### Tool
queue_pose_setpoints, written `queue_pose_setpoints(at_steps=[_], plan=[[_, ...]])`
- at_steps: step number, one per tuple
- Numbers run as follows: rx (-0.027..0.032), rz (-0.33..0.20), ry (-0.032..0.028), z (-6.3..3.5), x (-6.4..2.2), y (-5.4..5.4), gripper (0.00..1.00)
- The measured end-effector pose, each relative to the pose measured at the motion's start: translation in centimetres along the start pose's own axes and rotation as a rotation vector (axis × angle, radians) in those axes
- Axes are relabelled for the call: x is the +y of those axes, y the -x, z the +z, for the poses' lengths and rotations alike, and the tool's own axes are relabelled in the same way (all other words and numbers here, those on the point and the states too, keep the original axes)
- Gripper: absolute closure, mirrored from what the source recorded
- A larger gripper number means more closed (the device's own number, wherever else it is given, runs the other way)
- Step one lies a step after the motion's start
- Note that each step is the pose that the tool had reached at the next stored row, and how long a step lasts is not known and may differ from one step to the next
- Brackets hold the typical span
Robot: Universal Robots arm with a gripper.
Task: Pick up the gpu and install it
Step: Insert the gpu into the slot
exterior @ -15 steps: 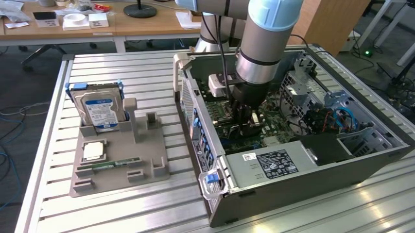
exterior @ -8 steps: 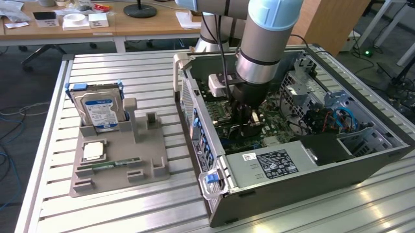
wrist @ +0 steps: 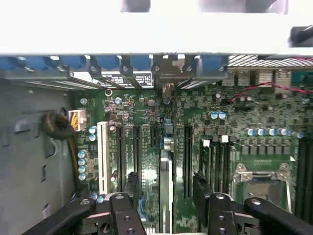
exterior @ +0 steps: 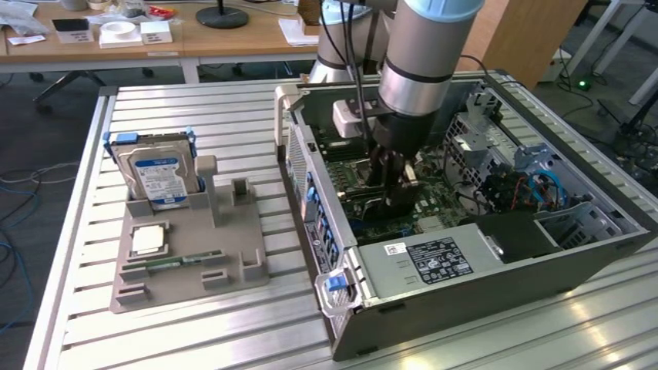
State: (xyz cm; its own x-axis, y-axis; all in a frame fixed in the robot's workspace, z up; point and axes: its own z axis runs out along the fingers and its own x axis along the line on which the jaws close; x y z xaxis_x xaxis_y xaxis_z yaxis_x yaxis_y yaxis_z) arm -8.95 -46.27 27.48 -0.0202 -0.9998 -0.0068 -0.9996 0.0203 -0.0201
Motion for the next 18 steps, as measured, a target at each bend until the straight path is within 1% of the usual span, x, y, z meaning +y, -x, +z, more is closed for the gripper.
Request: queue_pose_setpoints(at_steps=[8,11,16,18], plan=[[0.0,0.0,0.0,-3.01,-0.06,0.0,0.44],[0.0,0.0,0.0,-4.0,-0.08,0.0,0.44],[0.0004,0.0,0.0,-5.22,-0.11,0.0,0.44],[0.0003,0.0,0.0,-5.52,-0.11,0.0,0.44]])
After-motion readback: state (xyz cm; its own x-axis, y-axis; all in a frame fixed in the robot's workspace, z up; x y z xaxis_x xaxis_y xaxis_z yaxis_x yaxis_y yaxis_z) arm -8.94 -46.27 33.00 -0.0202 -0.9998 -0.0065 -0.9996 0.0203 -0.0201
